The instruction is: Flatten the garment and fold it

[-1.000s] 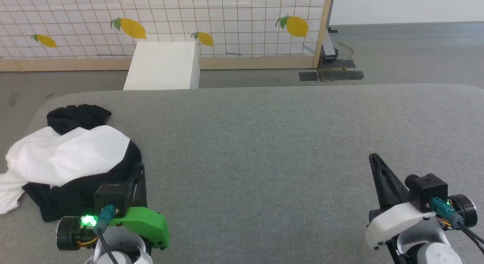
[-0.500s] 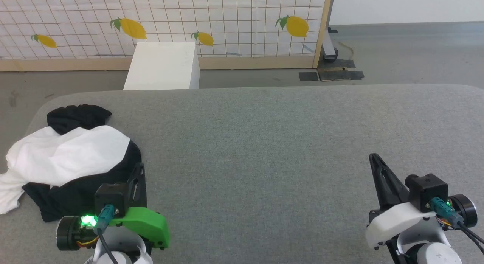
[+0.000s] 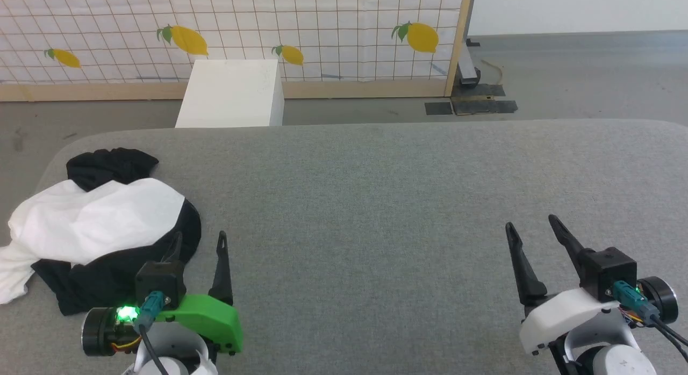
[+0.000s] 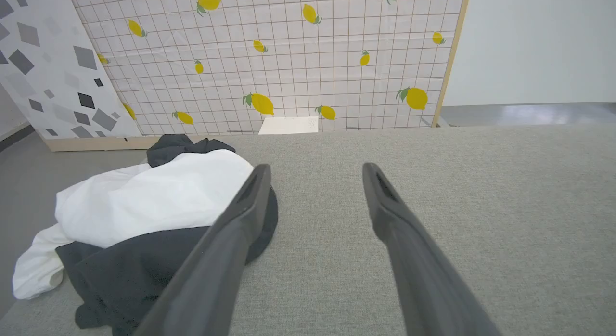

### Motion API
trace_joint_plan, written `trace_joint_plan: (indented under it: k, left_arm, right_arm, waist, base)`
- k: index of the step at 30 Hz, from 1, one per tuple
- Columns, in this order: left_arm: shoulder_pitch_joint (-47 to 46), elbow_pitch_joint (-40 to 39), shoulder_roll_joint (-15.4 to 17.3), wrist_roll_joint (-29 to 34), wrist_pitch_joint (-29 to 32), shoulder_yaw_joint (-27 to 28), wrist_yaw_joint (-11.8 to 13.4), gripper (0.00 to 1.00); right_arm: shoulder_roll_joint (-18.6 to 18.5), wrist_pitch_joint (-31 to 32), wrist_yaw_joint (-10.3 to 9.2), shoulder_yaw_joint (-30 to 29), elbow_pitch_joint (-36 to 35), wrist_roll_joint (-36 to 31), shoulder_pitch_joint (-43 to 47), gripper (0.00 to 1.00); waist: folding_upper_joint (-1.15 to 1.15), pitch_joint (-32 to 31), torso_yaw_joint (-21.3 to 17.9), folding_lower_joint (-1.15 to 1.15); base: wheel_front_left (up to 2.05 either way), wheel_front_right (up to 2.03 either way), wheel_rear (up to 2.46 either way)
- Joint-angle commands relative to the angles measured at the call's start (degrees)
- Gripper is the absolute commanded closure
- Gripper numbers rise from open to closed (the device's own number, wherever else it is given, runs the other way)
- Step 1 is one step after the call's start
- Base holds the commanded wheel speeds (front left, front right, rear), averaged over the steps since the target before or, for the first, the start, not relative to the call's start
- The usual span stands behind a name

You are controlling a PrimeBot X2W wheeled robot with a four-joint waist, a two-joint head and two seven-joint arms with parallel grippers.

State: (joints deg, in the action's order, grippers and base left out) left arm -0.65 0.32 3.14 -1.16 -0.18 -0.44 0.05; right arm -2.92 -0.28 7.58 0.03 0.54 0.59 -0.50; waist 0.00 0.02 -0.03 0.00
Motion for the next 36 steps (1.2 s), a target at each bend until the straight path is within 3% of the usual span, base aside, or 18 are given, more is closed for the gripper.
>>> trace_joint_plan:
  k: [1,19,36]
  left_arm:
    - [0.12,0.31,-0.01,-0.28,-0.57,0.0,-0.01,0.0]
    - [0.1,1.52,-0.05,-1.81,-2.69,0.04,0.04,0.0]
    - [0.63,2.28,-0.08,-2.94,-4.7,0.86,0.12,0.0]
  right_arm:
    - [0.0,-0.56,0.0,-0.18,0.33,0.84,0.2,0.0]
    - [0.01,-2.65,-0.02,-1.26,2.0,3.21,0.44,0.0]
    - [0.01,-4.65,-0.03,-1.68,3.6,4.96,0.44,0.0]
  waist:
    - [0.0,0.01,-0.03,0.0]
    - [0.0,0.04,0.68,0.0]
    - [0.0,0.19,6.58,0.0]
  base:
    - [0.0,0.0,0.0]
    - [0.0,0.0,0.0]
    - [0.0,0.0,0.0]
